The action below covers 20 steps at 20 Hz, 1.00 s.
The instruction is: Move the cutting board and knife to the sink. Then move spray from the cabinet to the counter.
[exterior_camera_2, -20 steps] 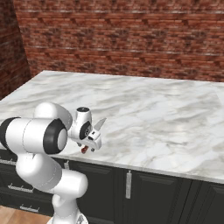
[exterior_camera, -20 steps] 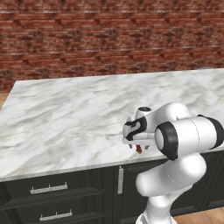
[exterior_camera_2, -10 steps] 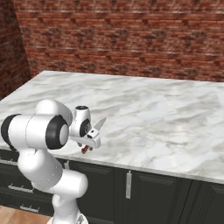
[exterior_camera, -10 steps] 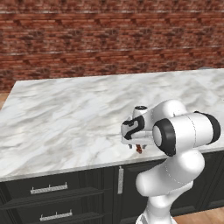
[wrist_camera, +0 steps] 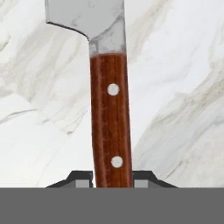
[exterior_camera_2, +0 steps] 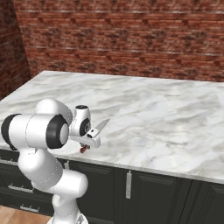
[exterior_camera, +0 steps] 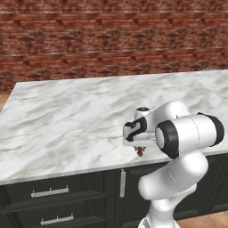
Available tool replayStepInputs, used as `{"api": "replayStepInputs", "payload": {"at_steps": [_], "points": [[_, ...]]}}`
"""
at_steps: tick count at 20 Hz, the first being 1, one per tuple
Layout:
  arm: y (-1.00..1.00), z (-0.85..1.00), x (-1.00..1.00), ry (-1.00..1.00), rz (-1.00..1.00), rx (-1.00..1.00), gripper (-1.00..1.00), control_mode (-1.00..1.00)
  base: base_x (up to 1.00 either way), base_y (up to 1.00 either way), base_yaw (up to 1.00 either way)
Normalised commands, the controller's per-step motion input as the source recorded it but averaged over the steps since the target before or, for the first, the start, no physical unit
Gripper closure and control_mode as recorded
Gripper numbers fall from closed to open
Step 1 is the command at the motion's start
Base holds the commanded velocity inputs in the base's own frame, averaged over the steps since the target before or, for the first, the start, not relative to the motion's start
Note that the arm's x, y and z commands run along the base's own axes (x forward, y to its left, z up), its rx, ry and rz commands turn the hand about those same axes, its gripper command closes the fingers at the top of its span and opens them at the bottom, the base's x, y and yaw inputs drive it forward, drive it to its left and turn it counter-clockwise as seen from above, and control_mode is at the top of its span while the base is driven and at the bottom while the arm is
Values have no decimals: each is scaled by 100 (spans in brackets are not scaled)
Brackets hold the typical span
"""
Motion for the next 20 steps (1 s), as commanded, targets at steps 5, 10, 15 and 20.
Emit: {"api": "replayStepInputs", "payload": {"at_steps": [5,10,15,20], "points": [[2,1,0,0,-1,0,100,-100,0,0,0],[0,76,-6,-9,-4,0,100,-100,0,0,0],[0,81,-13,-12,-2,0,100,-100,0,0,0],[0,40,0,-3,-4,0,100,-100,0,0,0]]}}
